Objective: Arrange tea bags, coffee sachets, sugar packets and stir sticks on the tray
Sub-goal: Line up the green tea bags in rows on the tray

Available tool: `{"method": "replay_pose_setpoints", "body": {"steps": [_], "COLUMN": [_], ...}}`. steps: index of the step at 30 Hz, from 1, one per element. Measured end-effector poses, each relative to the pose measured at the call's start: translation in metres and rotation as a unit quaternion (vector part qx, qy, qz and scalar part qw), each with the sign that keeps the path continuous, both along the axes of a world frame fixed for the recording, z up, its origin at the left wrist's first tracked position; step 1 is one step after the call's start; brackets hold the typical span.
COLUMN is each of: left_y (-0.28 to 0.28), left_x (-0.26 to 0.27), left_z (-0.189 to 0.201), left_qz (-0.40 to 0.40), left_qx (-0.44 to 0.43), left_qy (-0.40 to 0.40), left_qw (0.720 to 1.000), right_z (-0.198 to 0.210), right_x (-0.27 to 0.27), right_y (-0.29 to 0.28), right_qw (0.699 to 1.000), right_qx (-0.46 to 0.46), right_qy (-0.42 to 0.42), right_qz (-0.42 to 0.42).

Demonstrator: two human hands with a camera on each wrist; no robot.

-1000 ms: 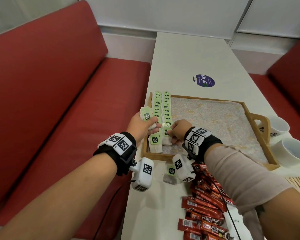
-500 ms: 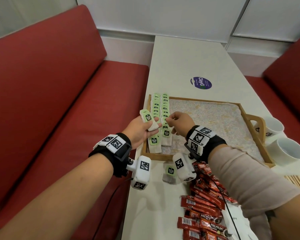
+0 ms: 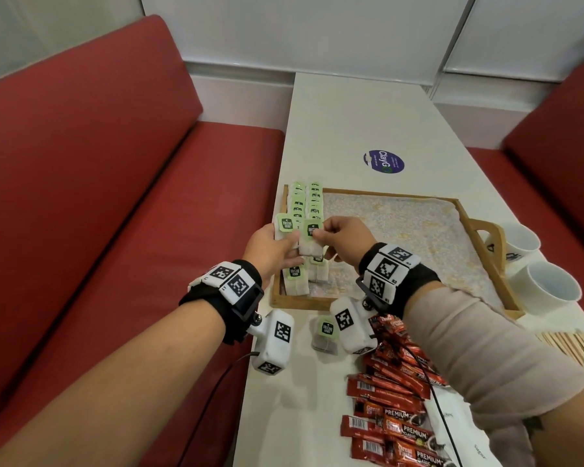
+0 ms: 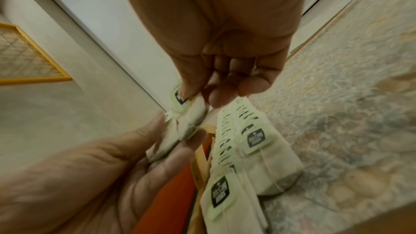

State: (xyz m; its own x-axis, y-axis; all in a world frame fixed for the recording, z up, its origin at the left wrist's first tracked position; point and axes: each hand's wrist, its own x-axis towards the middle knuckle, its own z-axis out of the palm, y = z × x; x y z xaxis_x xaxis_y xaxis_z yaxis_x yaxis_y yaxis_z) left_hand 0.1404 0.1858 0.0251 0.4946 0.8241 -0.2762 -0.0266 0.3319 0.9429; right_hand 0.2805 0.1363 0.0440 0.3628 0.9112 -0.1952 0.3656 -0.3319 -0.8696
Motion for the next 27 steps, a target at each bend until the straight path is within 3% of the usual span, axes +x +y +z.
{"method": "replay_pose_setpoints", "body": {"steps": [4,11,17,27], "left_y": [0.003,0.002,0.002,0.004], "left_x": [-0.001,0.000,0.000,0.001], "left_z": [0.001,-0.002,-0.003,-0.004], "left_qz": [0.047,0.046,0.044,0.036], "left_qx": [-0.009,-0.001,0.000,0.007], "left_qy": [0.009,0.014,0.013,0.032], "left_qw": [0.999,0.999,0.999,0.999], "right_z": [-0.007,-0.021,-0.026,-0.027], "right_x": [0.013,0.017,0.009,0.007], "right_y": [-0.005,-0.014,-0.013,0.000], "right_qw": [0.998,0.985,0.979,0.967], "right_qx": [-0.057,-0.171,-0.199,-0.249], "right_qy": [0.000,0.005,0.030,-0.051], "right_qz": [-0.027,-0.004,-0.002,-0.010]}}
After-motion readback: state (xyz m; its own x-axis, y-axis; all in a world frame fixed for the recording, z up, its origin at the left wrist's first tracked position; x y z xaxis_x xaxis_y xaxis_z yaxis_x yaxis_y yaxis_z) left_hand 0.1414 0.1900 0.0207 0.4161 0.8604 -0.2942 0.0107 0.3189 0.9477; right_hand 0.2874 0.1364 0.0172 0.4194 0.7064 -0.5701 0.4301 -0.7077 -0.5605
